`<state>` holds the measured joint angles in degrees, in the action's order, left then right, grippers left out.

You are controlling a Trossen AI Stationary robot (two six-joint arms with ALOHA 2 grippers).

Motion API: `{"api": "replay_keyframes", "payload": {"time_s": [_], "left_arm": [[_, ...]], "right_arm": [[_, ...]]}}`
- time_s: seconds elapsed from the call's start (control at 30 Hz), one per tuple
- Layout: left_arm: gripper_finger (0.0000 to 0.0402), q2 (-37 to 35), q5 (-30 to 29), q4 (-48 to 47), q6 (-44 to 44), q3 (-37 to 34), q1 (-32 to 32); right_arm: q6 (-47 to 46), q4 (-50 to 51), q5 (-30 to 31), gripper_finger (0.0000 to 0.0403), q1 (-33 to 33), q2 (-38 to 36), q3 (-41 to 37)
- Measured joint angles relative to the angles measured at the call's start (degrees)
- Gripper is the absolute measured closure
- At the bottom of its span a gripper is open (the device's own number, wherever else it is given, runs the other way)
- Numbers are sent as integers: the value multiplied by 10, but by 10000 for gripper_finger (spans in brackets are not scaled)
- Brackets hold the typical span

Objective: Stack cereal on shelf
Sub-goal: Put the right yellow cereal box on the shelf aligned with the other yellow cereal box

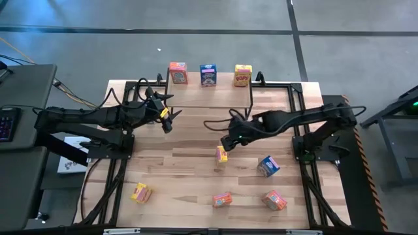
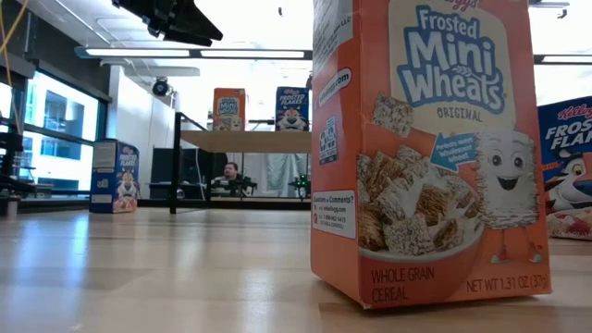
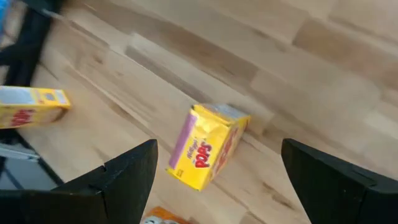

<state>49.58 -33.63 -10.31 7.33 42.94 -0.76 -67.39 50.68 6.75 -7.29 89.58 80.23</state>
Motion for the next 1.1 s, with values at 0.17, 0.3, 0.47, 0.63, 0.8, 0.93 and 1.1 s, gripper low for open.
{"api": "replay_keyframes", "payload": {"time_s": [0.17,0.3,0.47,0.63,0.8,0.93,1.1], "left_arm": [[71,0,0,-2,9,0,0],[71,0,0,-6,9,0,0],[71,0,0,-10,9,0,0],[71,0,0,-10,9,0,0],[71,0,0,-11,9,0,0],[71,0,0,-11,9,0,0],[71,0,0,-20,9,0,0]], "right_arm": [[-20,-1,-25,68,-3,38,1],[-41,-12,-28,68,-12,52,1],[-71,-34,-11,68,-25,53,1],[-93,-45,-6,68,-35,58,1],[-106,-55,-4,68,-44,82,1],[-106,-59,-10,68,-49,98,1],[-113,-69,2,68,-49,106,1]]}}
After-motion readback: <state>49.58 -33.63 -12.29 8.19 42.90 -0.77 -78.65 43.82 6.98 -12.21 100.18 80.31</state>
